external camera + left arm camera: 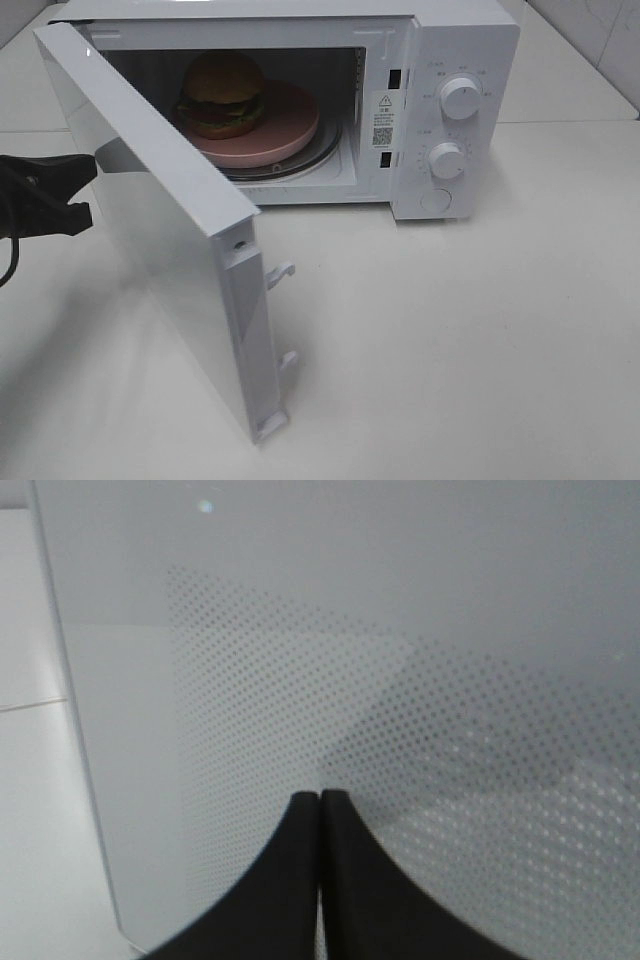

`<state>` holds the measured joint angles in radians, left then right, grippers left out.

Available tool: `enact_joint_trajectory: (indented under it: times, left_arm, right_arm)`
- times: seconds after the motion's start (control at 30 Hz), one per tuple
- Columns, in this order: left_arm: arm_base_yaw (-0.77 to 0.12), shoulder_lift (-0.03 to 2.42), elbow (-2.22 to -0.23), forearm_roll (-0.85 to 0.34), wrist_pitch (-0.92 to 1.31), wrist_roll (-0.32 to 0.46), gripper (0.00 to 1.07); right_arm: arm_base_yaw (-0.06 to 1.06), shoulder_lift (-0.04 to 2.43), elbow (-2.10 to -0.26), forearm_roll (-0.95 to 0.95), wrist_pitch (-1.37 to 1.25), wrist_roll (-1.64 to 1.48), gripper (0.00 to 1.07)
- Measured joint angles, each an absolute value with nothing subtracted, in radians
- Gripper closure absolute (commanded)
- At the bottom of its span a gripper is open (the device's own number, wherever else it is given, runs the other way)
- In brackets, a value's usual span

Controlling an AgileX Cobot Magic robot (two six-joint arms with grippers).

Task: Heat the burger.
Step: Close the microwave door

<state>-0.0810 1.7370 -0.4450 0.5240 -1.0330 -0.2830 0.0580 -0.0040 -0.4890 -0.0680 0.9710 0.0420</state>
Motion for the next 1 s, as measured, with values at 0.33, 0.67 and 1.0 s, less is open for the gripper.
enact_joint_trajectory:
  times: [0.33,0.67,1.0]
  left_arm:
    - [-0.130,1.737,-0.472,0.520,-1.002,-0.265,1.07]
    - [-0.206,1.737,-0.508,0.418,-1.000,-0.264,1.07]
    - [-0.239,1.747,-0.577,0.352,-0.960,-0.264,1.07]
  right_arm:
    - [0.058,-0.004,-0.489,-0.068,0.971,0.042,0.32]
    - [0.058,-0.004,-0.489,-0.068,0.971,0.042,0.32]
    - [0.058,-0.004,-0.489,-0.068,0.971,0.042,0.32]
